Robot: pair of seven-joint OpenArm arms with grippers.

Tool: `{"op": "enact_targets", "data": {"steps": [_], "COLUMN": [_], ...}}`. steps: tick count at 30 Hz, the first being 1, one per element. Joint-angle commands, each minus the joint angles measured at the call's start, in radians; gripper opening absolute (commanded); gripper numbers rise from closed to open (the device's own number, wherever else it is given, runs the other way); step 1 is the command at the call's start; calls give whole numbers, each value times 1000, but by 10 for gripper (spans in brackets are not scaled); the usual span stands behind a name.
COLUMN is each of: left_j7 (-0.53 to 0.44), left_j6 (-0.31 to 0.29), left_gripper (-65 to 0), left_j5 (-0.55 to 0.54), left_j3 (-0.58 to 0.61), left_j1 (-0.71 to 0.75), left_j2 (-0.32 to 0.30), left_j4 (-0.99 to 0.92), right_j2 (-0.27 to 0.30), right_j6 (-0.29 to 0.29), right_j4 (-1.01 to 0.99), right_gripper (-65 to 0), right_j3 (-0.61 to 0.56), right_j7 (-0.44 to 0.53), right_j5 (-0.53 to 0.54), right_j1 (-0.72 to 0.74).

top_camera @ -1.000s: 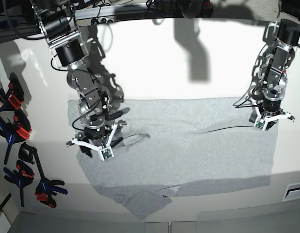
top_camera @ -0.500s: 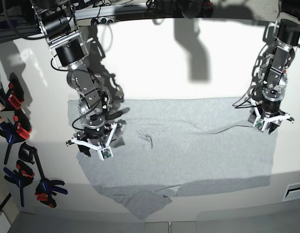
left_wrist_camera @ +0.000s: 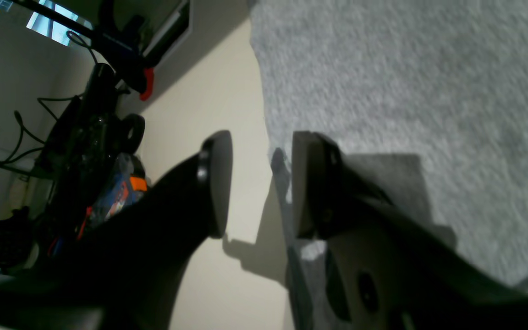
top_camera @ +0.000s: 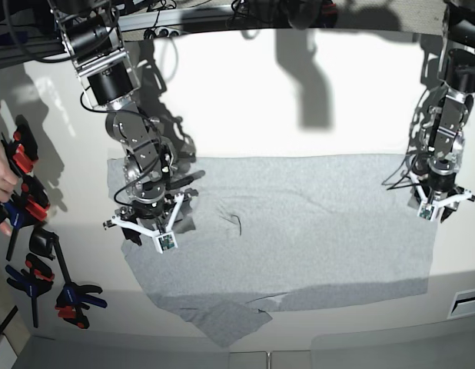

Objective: Fold the T-shirt properly
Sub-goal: 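Release the folded edge and raise both grippers, then grasp the shirt's folded edge with both grippers and drag it back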

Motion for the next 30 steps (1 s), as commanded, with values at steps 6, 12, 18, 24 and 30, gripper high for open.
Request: {"op": "enact_targets", "data": {"steps": [6, 12, 18, 24, 30], "left_j7": [173, 309, 391, 431, 447], "left_j6": [23, 23, 13, -19, -19], "left_gripper": [-447, -447, -447, -447, -447], "left_j5": [-64, -257, -307, -306, -185], "left_j3": [-8, -8, -8, -8, -8], "left_j1": [-23, -6, -7, 10, 142], "left_j2": [-17, -11, 23, 43, 44], "left_j4": [77, 196, 206, 203, 203], "right_j2": [14, 10, 10, -10, -59], "right_j6": [-1, 79, 79, 80, 174], "right_j4": [16, 16, 16, 16, 16], "right_gripper": [-340, -340, -340, -340, -340], "right_j3": [7, 8, 11, 117, 333], "right_j7": [-58, -72, -64, -53, -53], "right_j5": [98, 223, 224, 224, 224], "right_j1": [32, 8, -85, -180, -285]}}
